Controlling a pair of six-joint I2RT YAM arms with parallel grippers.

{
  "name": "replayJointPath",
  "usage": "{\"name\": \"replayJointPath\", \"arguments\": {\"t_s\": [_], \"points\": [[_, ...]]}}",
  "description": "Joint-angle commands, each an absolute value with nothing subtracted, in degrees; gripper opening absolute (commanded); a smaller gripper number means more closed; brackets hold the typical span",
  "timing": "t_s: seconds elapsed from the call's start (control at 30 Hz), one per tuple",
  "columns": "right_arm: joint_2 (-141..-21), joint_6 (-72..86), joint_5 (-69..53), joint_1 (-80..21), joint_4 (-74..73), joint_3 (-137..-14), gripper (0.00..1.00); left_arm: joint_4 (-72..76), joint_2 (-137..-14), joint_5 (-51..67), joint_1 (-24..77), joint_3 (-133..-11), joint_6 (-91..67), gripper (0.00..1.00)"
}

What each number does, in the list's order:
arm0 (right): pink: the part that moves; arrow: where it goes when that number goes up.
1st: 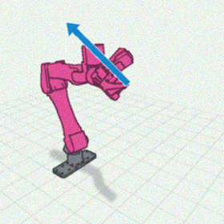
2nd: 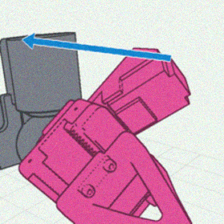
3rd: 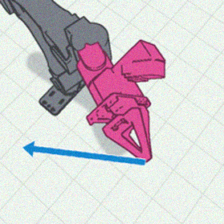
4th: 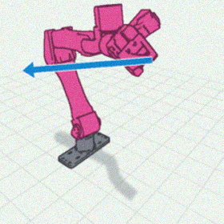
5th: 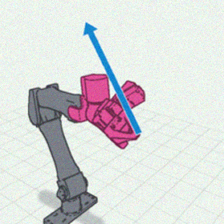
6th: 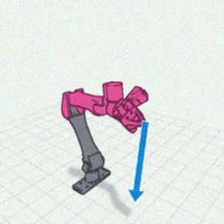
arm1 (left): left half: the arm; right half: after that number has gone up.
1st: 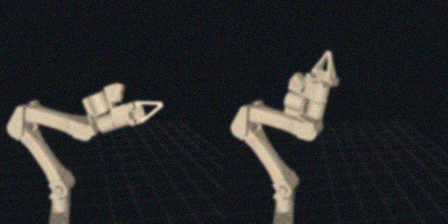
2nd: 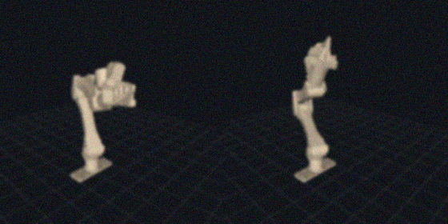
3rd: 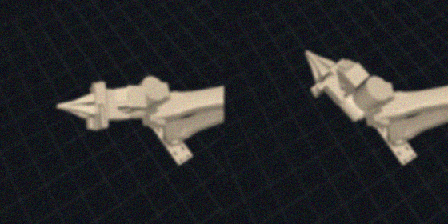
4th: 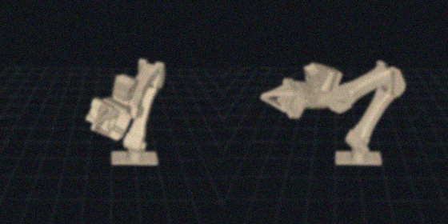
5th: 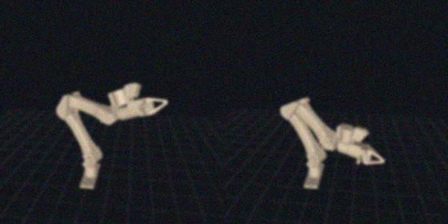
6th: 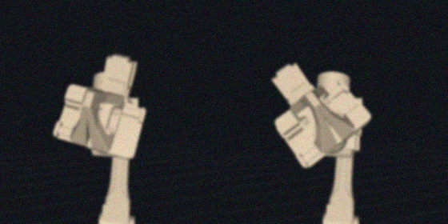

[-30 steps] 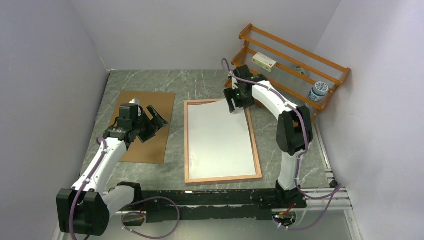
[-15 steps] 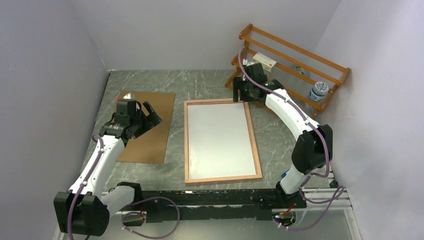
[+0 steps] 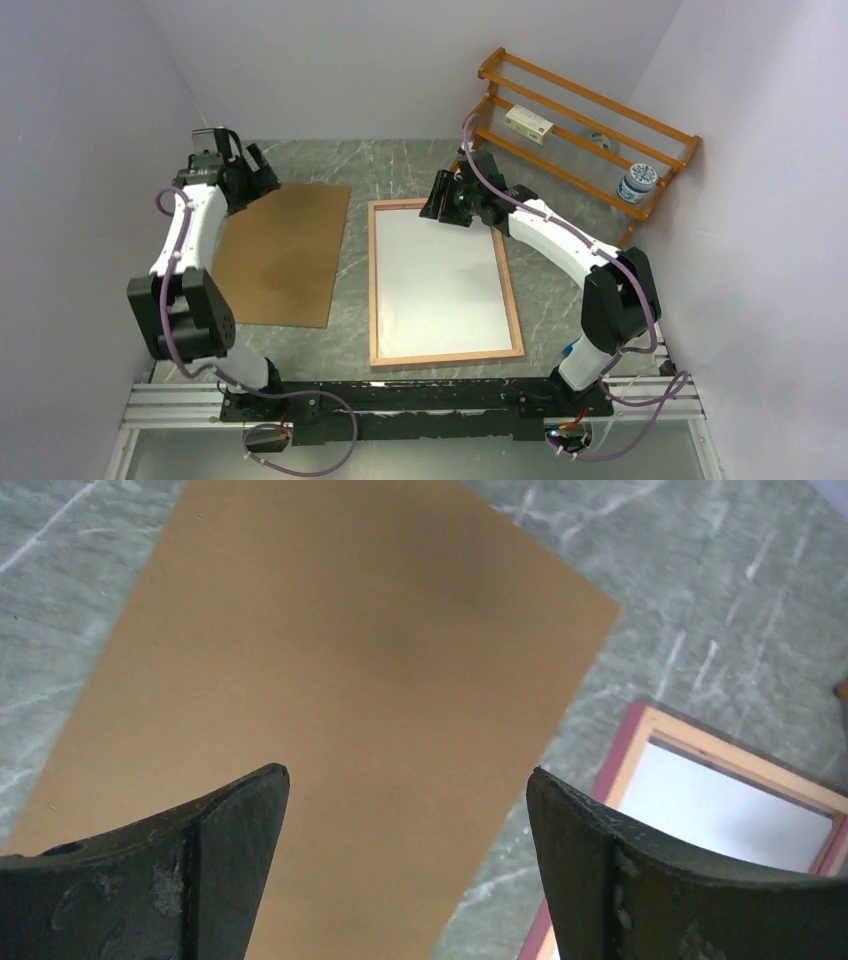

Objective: Put the photo into the frame
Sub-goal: Move the photo frame item to the center of the board.

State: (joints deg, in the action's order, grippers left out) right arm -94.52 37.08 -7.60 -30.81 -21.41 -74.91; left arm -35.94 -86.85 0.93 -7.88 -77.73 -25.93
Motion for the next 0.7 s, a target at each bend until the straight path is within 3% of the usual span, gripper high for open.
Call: {"name": "replayJointPath", "arguments": {"t_s": [0.0,0.23,0.67], "points": [[-95.0,45.2,-11.9,-31.3,-14.4,-76.8,0.56,-39.6,-95.0,7.8,-14.5,-85.1,-19.3,0.94],[-99.5,49.1,-10.0,-37.8,-12.7,-80.3,0.61,-44.4,-108.0,8.4,-23.8,-94.9,-19.1,0.90],[-112.7,56.9,-11.1,-45.0,-12.7,-89.6,0.58,-43.6,-116.7,1.8,-28.3,-90.1,-19.8,0.91]]}}
